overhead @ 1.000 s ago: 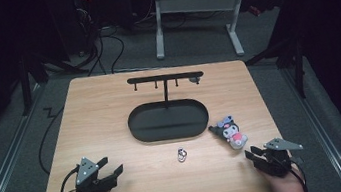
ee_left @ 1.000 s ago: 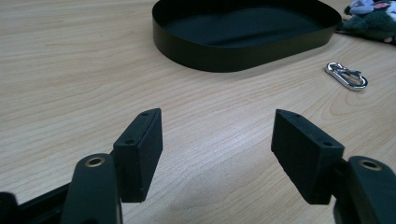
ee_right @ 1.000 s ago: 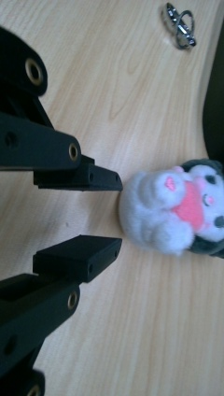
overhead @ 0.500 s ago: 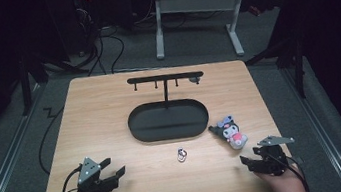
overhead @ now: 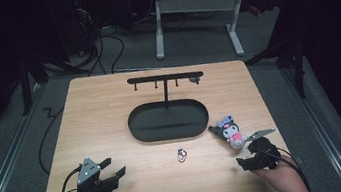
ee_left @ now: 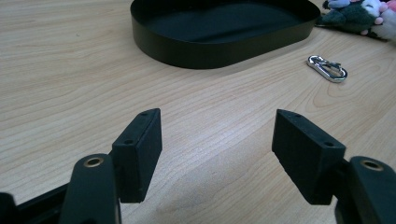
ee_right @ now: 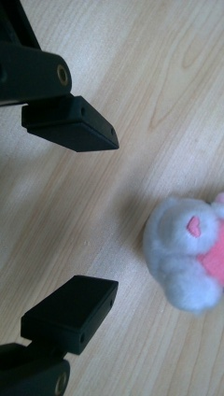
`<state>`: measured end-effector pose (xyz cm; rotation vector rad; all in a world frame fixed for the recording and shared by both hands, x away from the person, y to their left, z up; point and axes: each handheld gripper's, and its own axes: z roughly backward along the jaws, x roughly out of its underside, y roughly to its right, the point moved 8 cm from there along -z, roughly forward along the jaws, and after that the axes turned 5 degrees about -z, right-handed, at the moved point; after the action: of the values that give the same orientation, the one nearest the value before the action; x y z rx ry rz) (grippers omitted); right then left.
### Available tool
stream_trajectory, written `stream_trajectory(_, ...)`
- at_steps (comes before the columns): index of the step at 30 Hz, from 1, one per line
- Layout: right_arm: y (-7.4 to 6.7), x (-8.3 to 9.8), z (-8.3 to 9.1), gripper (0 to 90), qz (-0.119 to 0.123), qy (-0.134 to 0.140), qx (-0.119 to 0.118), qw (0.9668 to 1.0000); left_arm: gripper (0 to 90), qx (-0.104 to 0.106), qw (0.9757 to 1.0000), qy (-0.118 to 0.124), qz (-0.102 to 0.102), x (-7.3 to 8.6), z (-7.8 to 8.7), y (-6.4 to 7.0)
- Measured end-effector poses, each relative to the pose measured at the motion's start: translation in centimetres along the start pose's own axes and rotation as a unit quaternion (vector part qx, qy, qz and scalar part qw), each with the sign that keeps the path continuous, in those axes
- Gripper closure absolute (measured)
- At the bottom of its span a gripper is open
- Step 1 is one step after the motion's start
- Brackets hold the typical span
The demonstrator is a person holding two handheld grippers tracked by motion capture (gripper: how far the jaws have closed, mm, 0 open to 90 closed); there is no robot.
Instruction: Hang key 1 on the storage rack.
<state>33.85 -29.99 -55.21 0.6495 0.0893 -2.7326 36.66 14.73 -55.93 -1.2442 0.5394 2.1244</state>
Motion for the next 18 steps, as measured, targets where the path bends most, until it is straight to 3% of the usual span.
stream_trajectory(4, -0.5, -0.5, 0.3, 21.3, 0.014, -0.036, -0.004, 0.9992, 33.9, 0.001, 1.0000, -0.002, -0.001, 0.0, 0.0, 0.0)
stream_trajectory(7, -0.5, -0.8, 0.4, 18.8, 0.014, -0.045, -0.006, 0.9989, 33.9, 0.001, 1.0000, -0.001, -0.001, 0.0, -0.1, 0.0)
stream_trajectory(13, 0.3, -2.3, 0.9, 15.1, 0.017, -0.072, -0.006, 0.9973, 33.8, 0.002, 1.0000, -0.002, -0.002, 0.1, 0.0, 0.0)
stream_trajectory(18, 0.9, -3.9, 0.5, 13.3, 0.042, -0.098, 0.007, 0.9942, 33.7, -0.001, 1.0000, -0.001, -0.006, 0.1, 0.0, 0.0)
